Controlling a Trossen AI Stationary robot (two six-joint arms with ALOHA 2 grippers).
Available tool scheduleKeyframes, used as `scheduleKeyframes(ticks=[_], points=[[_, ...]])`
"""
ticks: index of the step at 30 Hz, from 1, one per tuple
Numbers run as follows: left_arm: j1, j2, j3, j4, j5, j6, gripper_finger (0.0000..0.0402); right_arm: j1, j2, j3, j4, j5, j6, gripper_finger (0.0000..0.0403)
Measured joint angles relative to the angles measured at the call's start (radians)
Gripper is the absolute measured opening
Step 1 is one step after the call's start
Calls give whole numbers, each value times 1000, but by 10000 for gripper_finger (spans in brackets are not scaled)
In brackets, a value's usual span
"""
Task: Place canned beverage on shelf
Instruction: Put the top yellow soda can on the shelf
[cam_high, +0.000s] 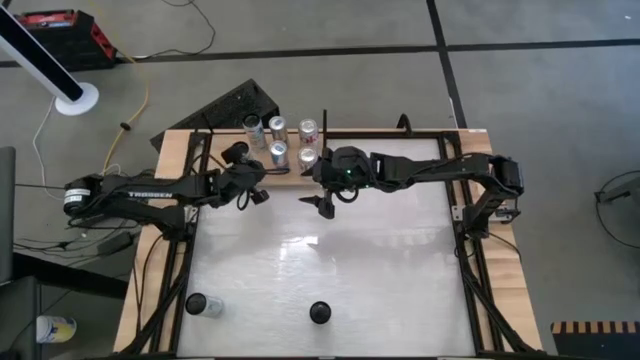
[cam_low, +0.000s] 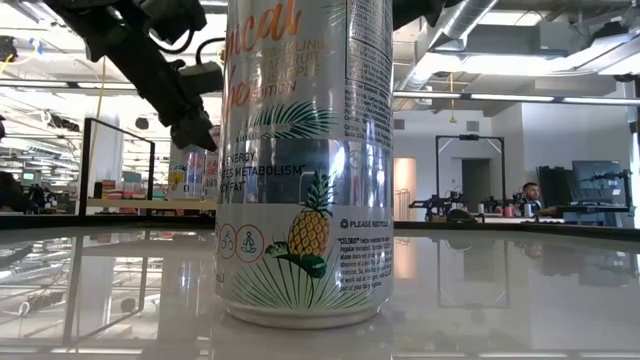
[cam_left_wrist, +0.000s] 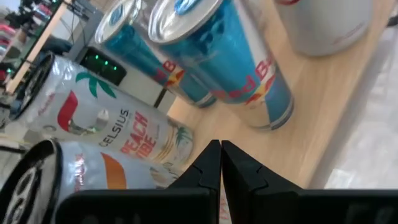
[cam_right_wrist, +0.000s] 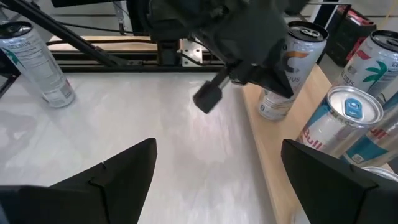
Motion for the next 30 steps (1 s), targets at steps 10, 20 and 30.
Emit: scheduleKeyframes(ticks=[10,20,30], points=[[62,0,0,-67,2,-29,0,-1,0,0,-14,0,-7,367],[166,0,0,-84,1,-26,0,-1,0,0,-22,-5,-6,367],[237,0,-1,-126,0,3,0,-1,0,0,-29,-5,-6,367]])
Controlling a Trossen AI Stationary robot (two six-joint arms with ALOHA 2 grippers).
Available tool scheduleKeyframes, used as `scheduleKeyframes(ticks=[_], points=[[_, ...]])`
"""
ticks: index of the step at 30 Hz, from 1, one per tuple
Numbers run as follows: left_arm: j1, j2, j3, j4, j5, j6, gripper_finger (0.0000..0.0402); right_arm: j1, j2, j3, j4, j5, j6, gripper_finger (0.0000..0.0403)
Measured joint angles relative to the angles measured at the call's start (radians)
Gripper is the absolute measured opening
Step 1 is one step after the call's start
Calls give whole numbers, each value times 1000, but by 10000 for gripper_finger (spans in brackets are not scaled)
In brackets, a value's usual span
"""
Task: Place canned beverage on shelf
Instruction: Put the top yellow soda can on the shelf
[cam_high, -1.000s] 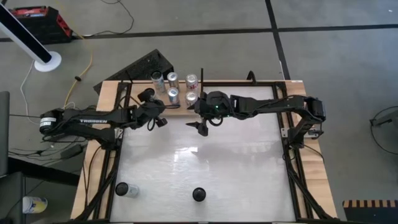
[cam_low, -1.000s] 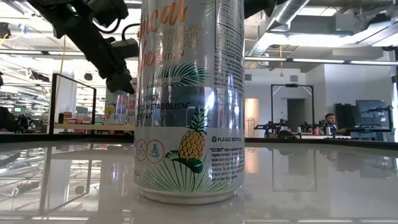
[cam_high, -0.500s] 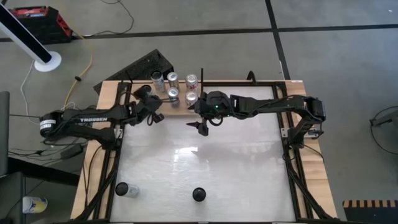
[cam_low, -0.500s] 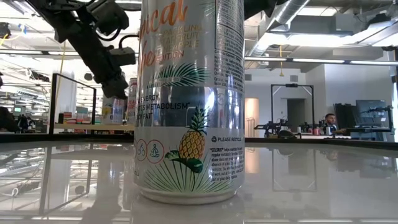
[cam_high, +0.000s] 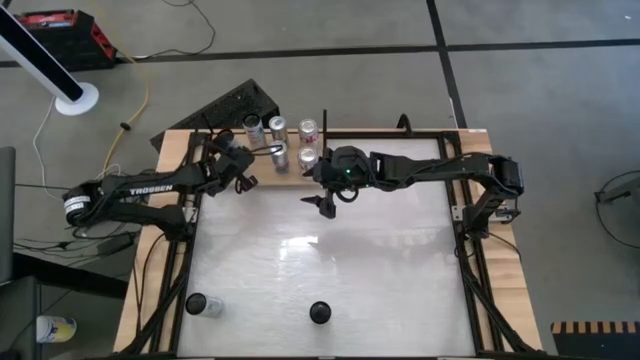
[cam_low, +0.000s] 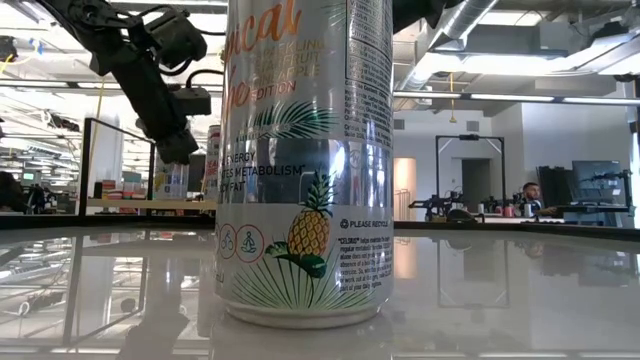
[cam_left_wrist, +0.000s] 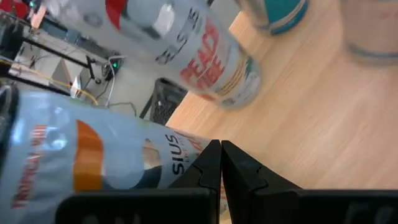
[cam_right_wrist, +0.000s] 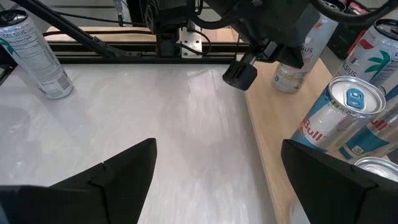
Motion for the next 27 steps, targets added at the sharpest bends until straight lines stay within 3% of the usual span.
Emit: scheduleKeyframes(ticks=[8,15,27], points=[[-28,0,0,-40,79,3,0,0,0,0,0,0,-13,367],[-28,0,-1,-135,77,-51,0,-1,0,0,3,0,-24,367],[67,0,-1,-146,41,-69,0,6,0,0,3,0,-23,367]])
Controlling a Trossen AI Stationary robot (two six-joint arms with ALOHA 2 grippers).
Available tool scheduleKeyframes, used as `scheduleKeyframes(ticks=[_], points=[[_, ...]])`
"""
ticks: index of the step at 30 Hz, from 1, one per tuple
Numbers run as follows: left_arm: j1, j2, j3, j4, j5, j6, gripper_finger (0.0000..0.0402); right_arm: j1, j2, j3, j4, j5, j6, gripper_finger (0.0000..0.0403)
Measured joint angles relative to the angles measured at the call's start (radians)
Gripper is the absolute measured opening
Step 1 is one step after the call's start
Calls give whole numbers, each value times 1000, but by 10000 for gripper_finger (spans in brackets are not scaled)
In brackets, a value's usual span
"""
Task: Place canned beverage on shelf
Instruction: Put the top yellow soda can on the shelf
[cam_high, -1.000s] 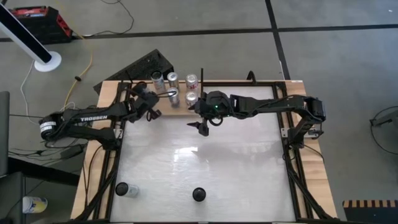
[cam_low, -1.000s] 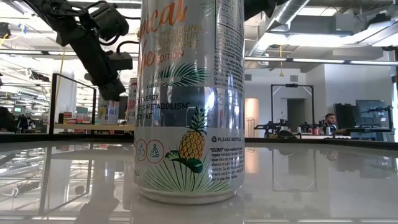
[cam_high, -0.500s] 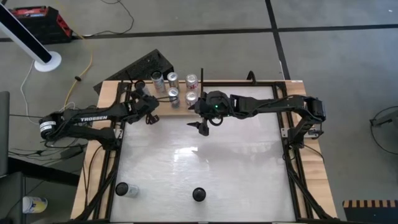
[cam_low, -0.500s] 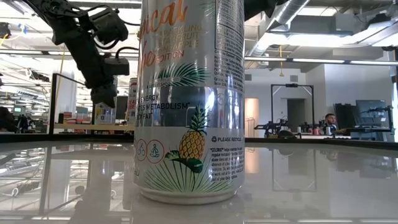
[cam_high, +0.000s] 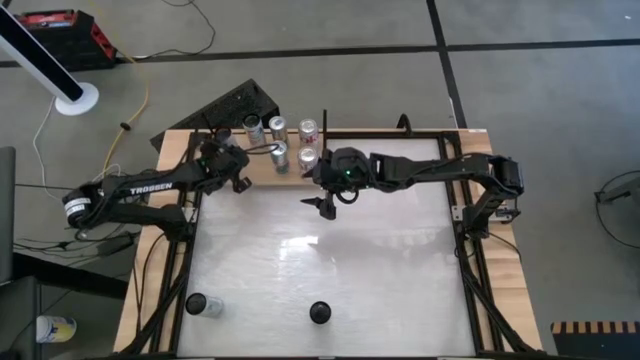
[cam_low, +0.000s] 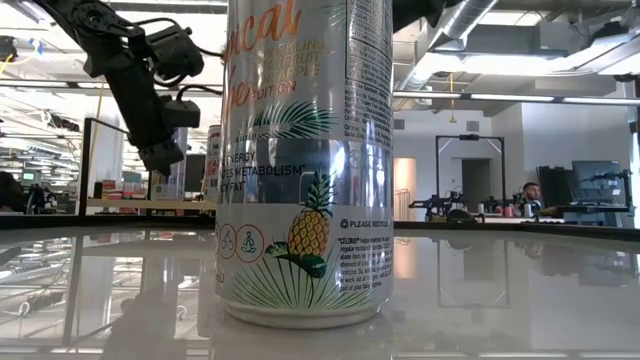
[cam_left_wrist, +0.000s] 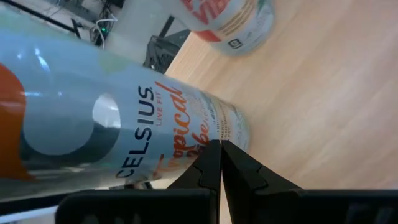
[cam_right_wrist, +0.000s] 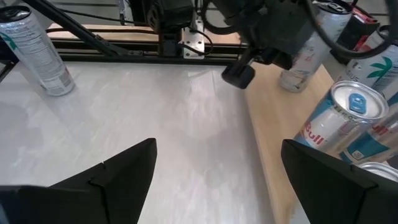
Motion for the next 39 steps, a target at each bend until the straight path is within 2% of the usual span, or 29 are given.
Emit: scheduleKeyframes(ticks=[25,32,39], points=[[154,0,0,45,58,17,0,96,0,0,-18,1,27,367],[183,0,0,110,112,49,0,105,0,0,-23,1,31,367],[192,0,0,104,118,53,0,106,0,0,-40,5,60,367]])
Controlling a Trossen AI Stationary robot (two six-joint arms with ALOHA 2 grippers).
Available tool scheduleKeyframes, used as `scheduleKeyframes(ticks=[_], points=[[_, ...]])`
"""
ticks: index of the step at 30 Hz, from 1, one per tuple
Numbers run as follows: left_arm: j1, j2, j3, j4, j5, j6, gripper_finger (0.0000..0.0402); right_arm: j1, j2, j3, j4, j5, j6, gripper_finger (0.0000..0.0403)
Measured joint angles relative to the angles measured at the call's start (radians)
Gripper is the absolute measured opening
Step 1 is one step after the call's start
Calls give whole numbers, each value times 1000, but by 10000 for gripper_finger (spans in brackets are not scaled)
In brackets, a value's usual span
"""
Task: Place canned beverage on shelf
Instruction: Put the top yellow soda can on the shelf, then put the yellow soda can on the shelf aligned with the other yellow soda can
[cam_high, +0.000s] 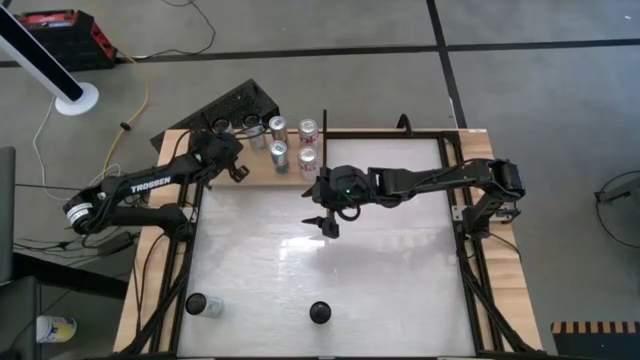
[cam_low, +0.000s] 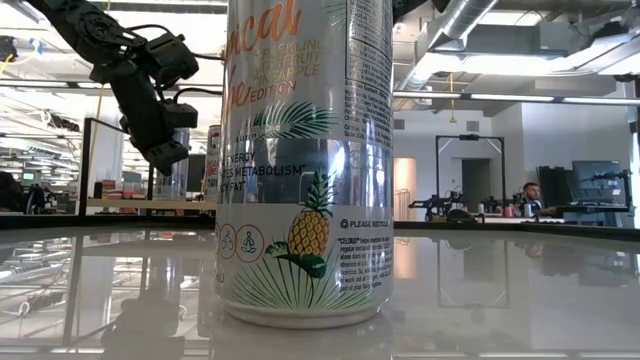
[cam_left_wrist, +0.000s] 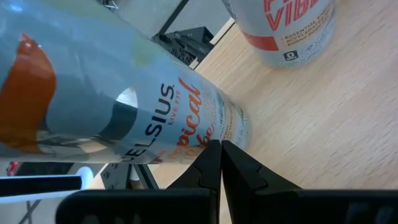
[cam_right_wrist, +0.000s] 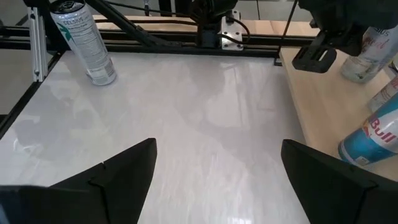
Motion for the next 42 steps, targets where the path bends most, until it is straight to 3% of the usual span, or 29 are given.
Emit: scheduleKeyframes(ticks=[6,15,20,28,35,42], points=[[-57,-7,0,24,15,24,0,14,0,0,-10,0,9,367],[-292,-108,0,22,-36,29,0,98,0,0,-10,0,1,367],[-457,-239,0,-18,99,-27,0,145,0,0,-4,23,40,367],[-727,-459,0,-127,517,-248,0,180,-1,0,18,71,89,367],[-957,-520,0,-128,556,-282,0,241,-1,0,92,93,109,367],[-1095,-496,0,-108,603,-241,3,363,18,-2,159,193,145,367]])
